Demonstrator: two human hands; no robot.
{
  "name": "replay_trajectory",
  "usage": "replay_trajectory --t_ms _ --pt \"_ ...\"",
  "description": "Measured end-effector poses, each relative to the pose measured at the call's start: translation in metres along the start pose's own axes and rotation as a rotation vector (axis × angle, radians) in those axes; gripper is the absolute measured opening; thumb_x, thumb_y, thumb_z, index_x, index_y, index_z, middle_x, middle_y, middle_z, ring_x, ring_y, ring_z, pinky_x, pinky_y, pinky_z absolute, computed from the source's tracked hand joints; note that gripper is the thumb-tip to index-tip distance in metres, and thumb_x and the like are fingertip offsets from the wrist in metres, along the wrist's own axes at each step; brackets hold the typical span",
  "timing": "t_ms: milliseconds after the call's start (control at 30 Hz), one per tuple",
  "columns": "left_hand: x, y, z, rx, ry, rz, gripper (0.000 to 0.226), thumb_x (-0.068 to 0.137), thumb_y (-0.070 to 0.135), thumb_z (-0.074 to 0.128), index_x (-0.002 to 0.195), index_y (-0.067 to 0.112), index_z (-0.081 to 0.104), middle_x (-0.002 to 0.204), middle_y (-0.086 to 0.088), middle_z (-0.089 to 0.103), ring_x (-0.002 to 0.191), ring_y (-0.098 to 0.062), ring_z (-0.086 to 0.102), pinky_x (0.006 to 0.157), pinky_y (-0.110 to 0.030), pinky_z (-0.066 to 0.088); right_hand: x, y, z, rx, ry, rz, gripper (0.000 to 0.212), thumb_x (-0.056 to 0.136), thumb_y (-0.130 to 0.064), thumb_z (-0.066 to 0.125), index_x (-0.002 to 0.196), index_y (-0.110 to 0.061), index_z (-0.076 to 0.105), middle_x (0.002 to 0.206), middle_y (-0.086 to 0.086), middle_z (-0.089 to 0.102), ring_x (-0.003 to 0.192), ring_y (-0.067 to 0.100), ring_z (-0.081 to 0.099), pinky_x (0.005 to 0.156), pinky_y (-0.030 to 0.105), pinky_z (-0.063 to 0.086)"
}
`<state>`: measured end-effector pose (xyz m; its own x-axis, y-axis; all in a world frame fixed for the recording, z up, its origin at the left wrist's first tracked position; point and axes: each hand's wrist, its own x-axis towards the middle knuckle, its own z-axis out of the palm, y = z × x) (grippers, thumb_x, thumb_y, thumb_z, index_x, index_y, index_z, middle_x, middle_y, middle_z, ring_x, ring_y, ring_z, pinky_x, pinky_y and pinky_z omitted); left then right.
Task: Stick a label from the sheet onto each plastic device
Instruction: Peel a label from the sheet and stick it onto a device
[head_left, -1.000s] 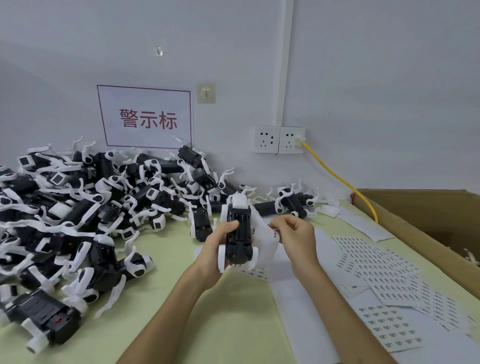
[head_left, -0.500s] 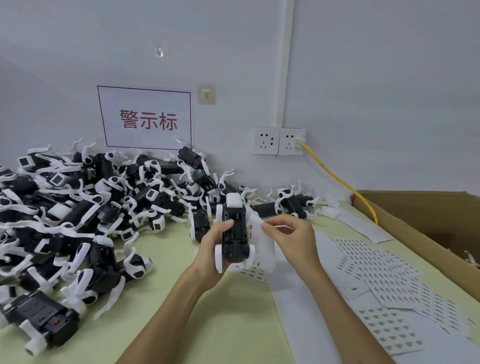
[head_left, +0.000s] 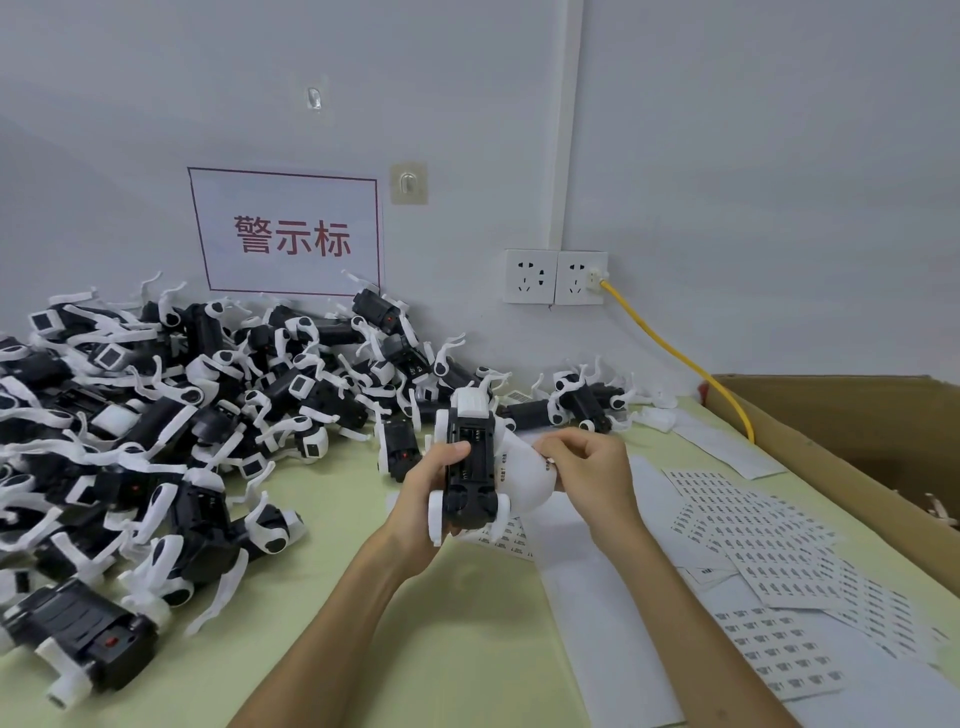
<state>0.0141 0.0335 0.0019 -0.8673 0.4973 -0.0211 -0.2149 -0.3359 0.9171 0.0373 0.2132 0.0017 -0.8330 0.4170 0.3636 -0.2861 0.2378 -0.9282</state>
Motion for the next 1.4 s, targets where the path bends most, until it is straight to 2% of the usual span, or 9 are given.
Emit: replay_trajectory --t_ms 100,333,600,833,1067,1167,1267,1300,1400 --pt "0.000 0.000 0.000 -0.008 -0.005 0.002 0.021 0.067 0.034 0.070 0.059 0.017 0.077 0.064 -0.004 0.070 0.051 -0.015 0.066 0.045 -0.019 0.049 0.000 -0.001 -0.004 0.067 -0.056 0.037 0.032 0.086 -0.004 0.068 0.062 -0.024 0.077 0.067 -0.003 0.072 0.060 0.007 0.063 0.055 0.021 0.054" --pt "0.006 0.003 -0.011 -0.105 -0.026 0.045 0.023 0.071 0.032 0.074 0.072 0.010 0.080 0.075 -0.007 0.072 0.060 -0.016 0.068 0.052 -0.021 0.052 -0.002 -0.002 -0.010 -0.137 -0.146 -0.140 0.014 0.084 -0.006 0.076 0.086 -0.019 0.080 0.084 -0.011 0.076 0.074 0.011 0.072 0.067 0.019 0.056" --pt "0.003 0.001 -0.006 0.098 -0.141 0.027 0.035 0.062 0.047 0.073 0.075 0.015 0.079 0.080 -0.005 0.069 0.068 -0.017 0.067 0.059 -0.026 0.054 -0.002 0.009 -0.007 -0.382 -0.024 -0.303 0.010 0.080 -0.007 0.079 0.075 -0.016 0.078 0.071 -0.021 0.069 0.058 0.000 0.064 0.061 0.009 0.045" --pt "0.002 0.001 -0.007 0.228 -0.118 0.054 0.023 0.068 0.045 0.067 0.066 0.026 0.078 0.073 0.003 0.071 0.064 -0.012 0.067 0.056 -0.020 0.051 -0.002 0.016 -0.001 -0.478 -0.018 -0.403 0.015 0.076 -0.005 0.077 0.067 -0.016 0.072 0.064 -0.012 0.068 0.057 0.002 0.063 0.057 0.010 0.042" --pt "0.000 0.002 -0.007 0.268 -0.163 0.071 0.025 0.066 0.049 0.066 0.067 0.026 0.077 0.073 0.003 0.070 0.063 -0.011 0.065 0.056 -0.019 0.050 -0.001 0.010 -0.005 -0.309 -0.011 -0.207 0.032 0.083 -0.002 0.068 0.060 -0.025 0.068 0.060 -0.010 0.067 0.048 0.007 0.064 0.053 0.014 0.048" --pt "0.008 0.003 -0.011 0.269 -0.098 0.038 0.031 0.063 0.054 0.070 0.074 0.026 0.079 0.081 0.001 0.072 0.074 -0.015 0.068 0.070 -0.028 0.054 0.001 0.007 -0.007 -0.200 0.082 -0.103 0.027 0.087 -0.003 0.066 0.067 -0.020 0.071 0.064 -0.004 0.070 0.049 0.011 0.067 0.053 0.021 0.054" --pt "0.026 0.002 -0.010 0.348 0.121 -0.074 0.025 0.096 0.039 0.063 0.106 0.020 0.076 0.103 -0.008 0.070 0.104 -0.029 0.064 0.104 -0.043 0.048 0.003 0.007 -0.012 -0.159 0.159 -0.060 0.019 0.091 -0.007 0.066 0.076 -0.016 0.072 0.061 -0.002 0.070 0.049 0.011 0.066 0.058 0.029 0.058" --pt "0.028 0.001 -0.012 0.410 0.152 -0.106 0.023 0.101 0.037 0.059 0.114 0.022 0.070 0.104 -0.007 0.066 0.103 -0.029 0.061 0.103 -0.041 0.047 0.003 0.006 -0.012 -0.149 0.168 -0.062 0.018 0.092 -0.007 0.066 0.077 -0.016 0.072 0.060 -0.002 0.070 0.049 0.011 0.066 0.057 0.027 0.058" --pt "0.025 -0.003 -0.020 0.594 0.173 -0.114 0.039 0.086 0.063 0.063 0.093 0.025 0.068 0.080 0.004 0.058 0.073 -0.018 0.053 0.067 -0.030 0.041 0.002 0.005 -0.009 -0.130 0.152 -0.074 0.019 0.092 -0.006 0.067 0.078 -0.018 0.073 0.060 -0.002 0.069 0.053 0.012 0.068 0.057 0.019 0.056"
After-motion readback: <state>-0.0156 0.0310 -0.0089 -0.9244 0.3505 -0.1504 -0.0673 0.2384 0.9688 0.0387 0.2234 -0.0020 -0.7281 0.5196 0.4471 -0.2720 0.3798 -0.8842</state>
